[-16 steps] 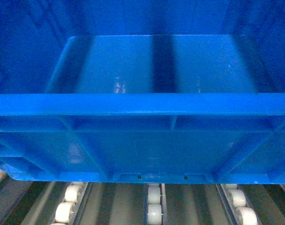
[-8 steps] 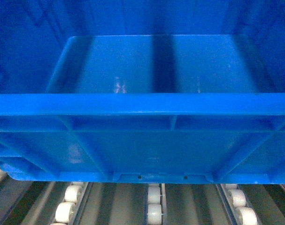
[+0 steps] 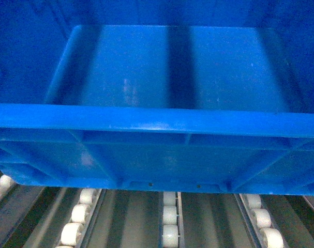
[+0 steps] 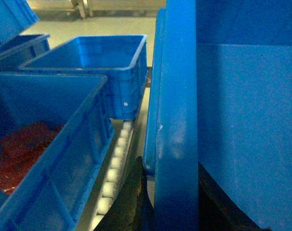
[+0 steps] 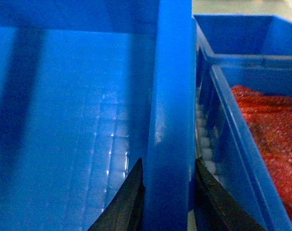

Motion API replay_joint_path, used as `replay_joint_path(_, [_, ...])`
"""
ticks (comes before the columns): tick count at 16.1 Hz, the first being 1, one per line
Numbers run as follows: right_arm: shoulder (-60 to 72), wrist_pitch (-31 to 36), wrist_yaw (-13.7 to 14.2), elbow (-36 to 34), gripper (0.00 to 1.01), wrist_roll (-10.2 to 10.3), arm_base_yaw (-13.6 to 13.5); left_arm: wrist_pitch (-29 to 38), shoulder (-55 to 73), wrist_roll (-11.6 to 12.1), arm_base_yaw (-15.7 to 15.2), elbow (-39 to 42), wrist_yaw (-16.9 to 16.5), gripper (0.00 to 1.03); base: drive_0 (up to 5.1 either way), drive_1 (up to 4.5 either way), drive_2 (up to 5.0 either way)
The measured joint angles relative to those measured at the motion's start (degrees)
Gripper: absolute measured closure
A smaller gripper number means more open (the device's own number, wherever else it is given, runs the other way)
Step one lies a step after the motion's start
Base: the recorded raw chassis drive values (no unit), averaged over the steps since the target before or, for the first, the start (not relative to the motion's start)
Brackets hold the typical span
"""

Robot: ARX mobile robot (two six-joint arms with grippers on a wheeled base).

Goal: Place box next to blue box on left shelf

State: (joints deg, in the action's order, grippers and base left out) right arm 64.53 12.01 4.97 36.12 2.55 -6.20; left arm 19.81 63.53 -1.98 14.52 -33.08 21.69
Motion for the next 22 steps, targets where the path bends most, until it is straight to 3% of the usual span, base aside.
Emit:
replay_joint_path(2, [0.4,-6.3,-2.5,1.4,0.80,1.9,0.3,-1.1,0.2,0.8,-0.1,0.0,1.0,0.86,0.0,0.00,0.0])
replay_joint_path(5, [2.9,-9.2,-3.7,1.5,0.80,2.8,1.5,-3.3,2.7,0.2,0.0,0.0,0.9,0.87,0.0,0.00,0.0])
replay_joint_path(8, [3.7,-12.2,-4.6,1.6,0.80,2.1,3.7,-9.6,4.4,-2.8,1.2,-1.2,-0.3,0.87,0.0,0.00,0.0])
replay_joint_path(12, [6.9,-16.5,-6.7,1.9,0.80,2.9,4.5,-18.1,8.5,-6.7,1.6,-2.7,-2.3,0.87,0.0,0.00,0.0])
replay_joint_path(17, [8.3,-16.6,-5.1,2.1,0.80,2.9,3.5,-22.9,13.0,-10.6,1.2,-4.6,-4.3,0.87,0.0,0.00,0.0])
replay_joint_path(20, [8.9,-17.6,-4.3,2.4,0.80,3.2,1.7,-24.0,13.4,-10.0,-0.5,-4.9,-4.3,0.87,0.0,0.00,0.0])
replay_joint_path(22, [9.4,-19.6,-4.2,2.4,0.80,4.3,0.9,-25.4,13.4,-8.3,-1.4,-5.5,-4.0,0.87,0.0,0.00,0.0])
